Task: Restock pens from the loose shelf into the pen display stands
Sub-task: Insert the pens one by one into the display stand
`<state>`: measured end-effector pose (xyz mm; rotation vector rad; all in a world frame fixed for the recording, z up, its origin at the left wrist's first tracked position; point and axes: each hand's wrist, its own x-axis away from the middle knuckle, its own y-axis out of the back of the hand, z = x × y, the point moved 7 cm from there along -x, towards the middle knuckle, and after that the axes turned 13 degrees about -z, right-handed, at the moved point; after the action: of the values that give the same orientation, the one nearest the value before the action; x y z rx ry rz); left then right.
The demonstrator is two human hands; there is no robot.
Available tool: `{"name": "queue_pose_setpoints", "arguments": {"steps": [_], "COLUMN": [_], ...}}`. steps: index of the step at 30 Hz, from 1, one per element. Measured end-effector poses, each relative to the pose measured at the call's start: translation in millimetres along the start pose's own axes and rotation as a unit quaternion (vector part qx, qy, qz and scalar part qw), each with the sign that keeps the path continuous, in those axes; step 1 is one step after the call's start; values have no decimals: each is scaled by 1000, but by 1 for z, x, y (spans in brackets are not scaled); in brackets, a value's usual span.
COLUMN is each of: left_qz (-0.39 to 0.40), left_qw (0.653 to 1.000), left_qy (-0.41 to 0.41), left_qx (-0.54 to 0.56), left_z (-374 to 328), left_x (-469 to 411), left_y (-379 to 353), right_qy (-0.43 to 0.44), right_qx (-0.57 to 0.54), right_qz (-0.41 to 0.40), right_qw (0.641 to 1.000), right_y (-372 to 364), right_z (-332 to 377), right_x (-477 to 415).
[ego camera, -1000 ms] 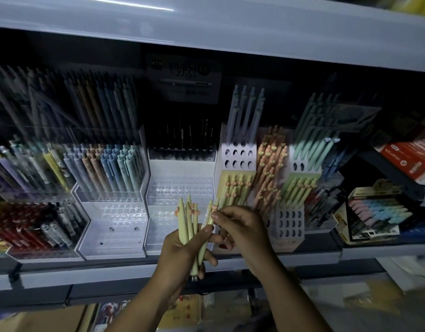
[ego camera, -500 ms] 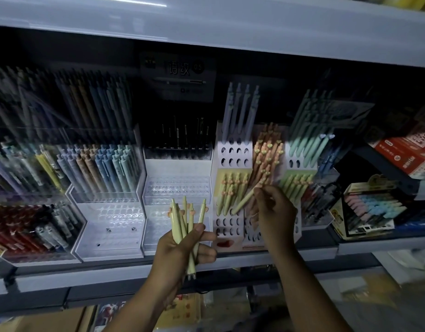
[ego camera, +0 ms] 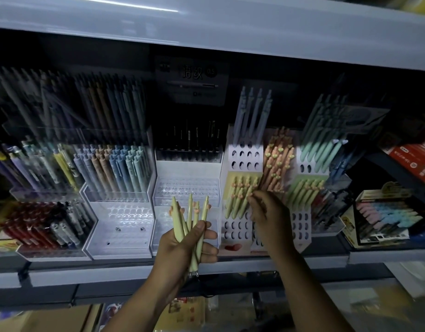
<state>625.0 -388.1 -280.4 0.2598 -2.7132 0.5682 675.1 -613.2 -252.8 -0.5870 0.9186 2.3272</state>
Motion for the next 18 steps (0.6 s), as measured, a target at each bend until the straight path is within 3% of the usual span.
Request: {"name": "queue_pose_setpoints", "arguments": {"steps": [12,18], "left_qz": [3,6], "left_qw": [1000,1000], "left_qy": [1,-1], "left_qx": [-1,0], "left_z": [-1,1], "left_x": [3,4], "left_y": [-4,-6], "right_qy": [55,-68], "right_qx": [83,-26], "right_qz": [29,-9], "right_qw": [995,997], "right_y": [-1,9], "right_z": [4,12], "right_x": [10,38]}}
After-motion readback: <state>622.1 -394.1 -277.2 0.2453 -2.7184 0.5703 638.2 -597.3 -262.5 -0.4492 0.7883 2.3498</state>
